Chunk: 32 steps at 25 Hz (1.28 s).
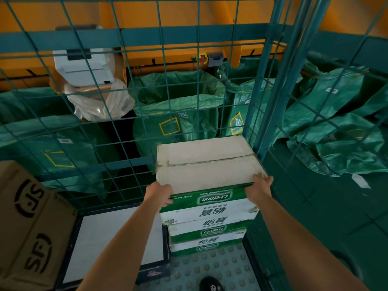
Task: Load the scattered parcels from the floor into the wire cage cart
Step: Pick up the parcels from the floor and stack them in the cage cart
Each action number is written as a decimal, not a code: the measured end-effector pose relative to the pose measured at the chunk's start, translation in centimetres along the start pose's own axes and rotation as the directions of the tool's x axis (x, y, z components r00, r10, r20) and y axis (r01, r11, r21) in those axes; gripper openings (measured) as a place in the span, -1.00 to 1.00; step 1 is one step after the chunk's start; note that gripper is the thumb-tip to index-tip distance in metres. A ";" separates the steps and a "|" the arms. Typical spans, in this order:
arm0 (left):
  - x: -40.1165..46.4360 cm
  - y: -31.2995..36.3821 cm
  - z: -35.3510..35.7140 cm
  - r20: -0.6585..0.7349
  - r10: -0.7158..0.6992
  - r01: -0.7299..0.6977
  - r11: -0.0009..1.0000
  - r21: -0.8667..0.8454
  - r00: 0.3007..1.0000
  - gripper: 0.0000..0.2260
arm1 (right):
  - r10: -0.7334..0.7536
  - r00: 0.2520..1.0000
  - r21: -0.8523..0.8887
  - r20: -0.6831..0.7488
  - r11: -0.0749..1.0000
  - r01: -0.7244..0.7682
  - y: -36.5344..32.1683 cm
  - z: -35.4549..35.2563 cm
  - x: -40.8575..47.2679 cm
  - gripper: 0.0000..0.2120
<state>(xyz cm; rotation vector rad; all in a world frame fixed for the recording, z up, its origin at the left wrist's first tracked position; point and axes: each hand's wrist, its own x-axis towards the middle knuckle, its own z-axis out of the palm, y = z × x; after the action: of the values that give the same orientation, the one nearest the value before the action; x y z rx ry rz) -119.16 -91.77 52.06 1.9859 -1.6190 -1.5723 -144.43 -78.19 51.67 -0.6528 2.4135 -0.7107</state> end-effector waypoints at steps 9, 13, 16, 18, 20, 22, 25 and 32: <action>-5.0 0.5 -2.8 -0.034 0.123 -0.117 0.982 0.145 0.992 -0.52 | -0.019 1.000 0.029 0.006 0.999 0.019 -2.6 -1.9 -5.0 -0.44; -12.8 0.4 -5.2 0.026 0.183 -0.184 0.981 0.061 0.983 -0.64 | -0.110 0.993 0.093 0.041 0.990 0.106 -5.3 -4.6 -12.5 -0.51; -19.6 -0.9 -7.5 -0.046 0.375 -0.357 0.908 0.220 0.926 -0.70 | -0.202 0.979 0.125 0.029 0.972 0.197 -5.9 -6.7 -19.4 -0.59; -23.9 -2.2 -8.7 -0.096 0.449 -0.408 0.868 0.282 0.888 -0.74 | -0.252 0.967 0.156 0.034 0.957 0.244 -5.8 -7.7 -23.4 -0.76; -27.2 -4.0 -9.2 -0.108 0.469 -0.427 0.860 0.279 0.876 -0.75 | -0.288 0.957 0.150 0.035 0.948 0.280 -5.4 -8.0 -26.7 -0.91; -29.6 -6.5 -9.6 -0.125 0.443 -0.404 0.880 0.252 0.888 -0.77 | -0.286 0.956 0.131 0.060 0.952 0.276 -5.2 -7.6 -29.1 -0.82; -32.5 -11.2 -10.4 -0.145 0.345 -0.310 0.926 0.218 0.928 -0.87 | -0.276 0.949 0.110 0.151 0.959 0.261 -4.5 -5.1 -32.0 -0.84; -37.7 -21.8 -12.4 -0.321 0.087 -0.057 0.993 0.102 0.943 -0.77 | -0.355 0.838 0.103 0.415 0.933 0.345 -4.0 4.2 -37.2 -0.83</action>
<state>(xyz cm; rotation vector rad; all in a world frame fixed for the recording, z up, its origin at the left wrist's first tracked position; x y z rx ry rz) -91.25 -59.27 66.62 2.0710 -1.6302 -1.0899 -113.21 -61.27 64.17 -1.1337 1.8945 -0.6538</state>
